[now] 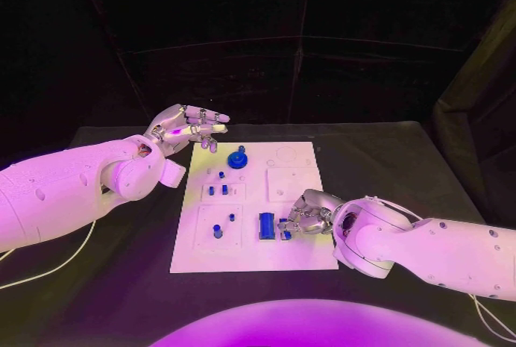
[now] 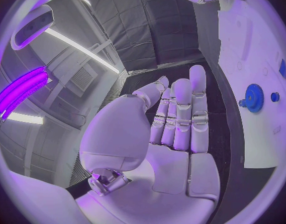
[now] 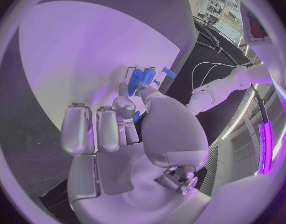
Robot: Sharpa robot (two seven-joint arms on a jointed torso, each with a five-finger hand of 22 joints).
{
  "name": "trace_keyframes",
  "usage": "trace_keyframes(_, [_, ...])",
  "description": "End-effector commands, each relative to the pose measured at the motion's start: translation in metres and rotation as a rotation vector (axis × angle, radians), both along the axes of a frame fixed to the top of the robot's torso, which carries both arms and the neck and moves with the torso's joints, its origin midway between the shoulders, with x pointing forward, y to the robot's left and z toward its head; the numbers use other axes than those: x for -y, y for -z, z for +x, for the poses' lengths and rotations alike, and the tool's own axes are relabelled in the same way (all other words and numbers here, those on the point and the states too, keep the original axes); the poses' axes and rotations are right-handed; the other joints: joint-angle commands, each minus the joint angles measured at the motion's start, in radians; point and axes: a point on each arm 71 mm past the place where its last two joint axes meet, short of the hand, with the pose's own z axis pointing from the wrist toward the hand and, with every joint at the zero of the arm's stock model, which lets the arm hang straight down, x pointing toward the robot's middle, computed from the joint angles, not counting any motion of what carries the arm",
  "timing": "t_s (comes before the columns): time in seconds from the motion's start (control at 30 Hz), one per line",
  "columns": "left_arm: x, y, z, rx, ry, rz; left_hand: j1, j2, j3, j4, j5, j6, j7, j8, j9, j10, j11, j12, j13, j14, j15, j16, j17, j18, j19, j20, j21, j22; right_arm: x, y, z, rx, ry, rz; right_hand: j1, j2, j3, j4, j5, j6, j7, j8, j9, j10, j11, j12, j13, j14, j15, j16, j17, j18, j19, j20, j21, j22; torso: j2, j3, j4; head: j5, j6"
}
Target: Assemble the parts on the task board
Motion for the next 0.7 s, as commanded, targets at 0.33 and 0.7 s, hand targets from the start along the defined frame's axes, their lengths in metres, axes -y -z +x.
trace_keyframes(0.33, [0.0010,-0.0012,-0.0004,-0.002,0.012,-0.010,-0.011,-0.001,-0.008,0.000,0.005,-0.009,0.002,-0.001,-0.001,-0.007,-0.001,0.002,0.001,-0.005,0.001,0.006,-0.002,0.012,0.001,0.005,-0.004,-0.002,-0.0017,0.0013,0.0005,0.018,-0.030,-0.049,-0.029,-0.008,-0.001,0.015,-0.004,0.013,0.000,0.001,0.005,0.011,-0.002,0.011,0.009,0.048,-0.009,0.002,0.000,-0.014,0.007,-0.005,0.007,0.001,0.001,0.0003,0.0004,-0.001,0.001])
trace_keyframes(0.7, [0.0006,-0.0011,-0.0004,-0.003,0.011,-0.008,-0.011,-0.001,-0.008,0.000,0.005,-0.009,0.002,-0.001,-0.001,-0.007,-0.001,0.002,0.001,-0.005,0.001,0.006,-0.002,0.012,0.001,0.005,-0.004,-0.002,-0.0014,0.0013,0.0021,0.039,-0.033,-0.076,-0.082,-0.036,-0.042,0.042,-0.027,0.017,0.003,0.000,0.012,0.012,0.001,0.009,0.013,0.047,-0.007,-0.001,-0.002,-0.013,0.006,-0.004,0.006,-0.001,0.001,0.0005,-0.0001,-0.002,-0.001])
